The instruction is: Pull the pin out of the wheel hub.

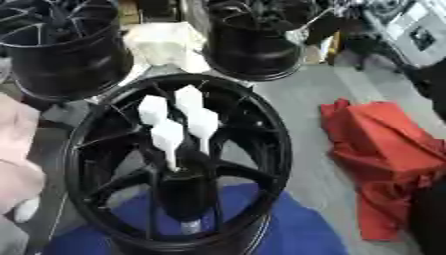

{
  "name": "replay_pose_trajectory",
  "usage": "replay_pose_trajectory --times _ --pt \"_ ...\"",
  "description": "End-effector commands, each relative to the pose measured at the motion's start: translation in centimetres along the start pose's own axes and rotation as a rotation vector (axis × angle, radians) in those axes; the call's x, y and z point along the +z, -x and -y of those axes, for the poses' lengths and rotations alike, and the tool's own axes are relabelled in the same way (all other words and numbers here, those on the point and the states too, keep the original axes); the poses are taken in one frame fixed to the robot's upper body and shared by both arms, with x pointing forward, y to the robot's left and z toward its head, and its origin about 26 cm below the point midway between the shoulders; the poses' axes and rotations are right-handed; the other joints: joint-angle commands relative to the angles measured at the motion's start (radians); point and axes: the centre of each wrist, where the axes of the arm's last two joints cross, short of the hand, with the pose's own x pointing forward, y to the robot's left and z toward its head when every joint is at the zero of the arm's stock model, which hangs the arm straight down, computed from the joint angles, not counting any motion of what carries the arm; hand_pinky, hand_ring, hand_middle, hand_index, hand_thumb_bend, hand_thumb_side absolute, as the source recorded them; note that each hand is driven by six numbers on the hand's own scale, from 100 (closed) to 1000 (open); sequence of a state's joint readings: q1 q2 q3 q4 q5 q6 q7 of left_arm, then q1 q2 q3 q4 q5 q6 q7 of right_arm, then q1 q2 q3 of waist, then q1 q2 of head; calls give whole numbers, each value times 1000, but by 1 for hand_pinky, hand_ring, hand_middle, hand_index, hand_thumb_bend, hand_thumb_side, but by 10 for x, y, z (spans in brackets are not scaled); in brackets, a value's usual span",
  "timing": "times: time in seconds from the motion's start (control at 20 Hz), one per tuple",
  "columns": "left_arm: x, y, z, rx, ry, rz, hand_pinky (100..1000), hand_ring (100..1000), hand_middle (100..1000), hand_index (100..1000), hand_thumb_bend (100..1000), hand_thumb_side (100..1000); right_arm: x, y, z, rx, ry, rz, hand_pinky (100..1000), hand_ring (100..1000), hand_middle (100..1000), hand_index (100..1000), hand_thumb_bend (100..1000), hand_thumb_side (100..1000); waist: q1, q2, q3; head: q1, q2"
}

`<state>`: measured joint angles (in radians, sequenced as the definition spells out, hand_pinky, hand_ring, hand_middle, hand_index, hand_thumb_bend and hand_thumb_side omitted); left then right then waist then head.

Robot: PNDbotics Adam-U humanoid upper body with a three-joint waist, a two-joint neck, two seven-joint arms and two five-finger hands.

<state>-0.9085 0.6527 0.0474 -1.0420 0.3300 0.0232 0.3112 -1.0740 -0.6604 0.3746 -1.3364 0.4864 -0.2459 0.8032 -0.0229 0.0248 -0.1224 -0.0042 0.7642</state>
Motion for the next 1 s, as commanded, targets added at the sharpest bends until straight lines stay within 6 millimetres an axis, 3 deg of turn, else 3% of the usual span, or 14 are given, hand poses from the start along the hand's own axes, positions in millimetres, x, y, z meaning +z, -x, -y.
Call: replay_pose_trajectory --times 0.05,0.5,1.0 --pt "-6 -18 -6 -6 -7 47 786 693 713 863 247 784 13 -8 24 29 -21 4 898 859 795 847 136 100 2 -15 -1 -7 6" --pt "-6 -18 -2 -4 4 46 767 692 711 862 229 797 2 -25 21 37 -39 94 898 858 798 859 213 100 2 -14 6 -11 6" --pt "-5 -18 3 1 18 40 768 711 723 856 218 804 -19 -66 15 94 -70 276 888 821 760 858 248 100 -3 -9 22 -26 6"
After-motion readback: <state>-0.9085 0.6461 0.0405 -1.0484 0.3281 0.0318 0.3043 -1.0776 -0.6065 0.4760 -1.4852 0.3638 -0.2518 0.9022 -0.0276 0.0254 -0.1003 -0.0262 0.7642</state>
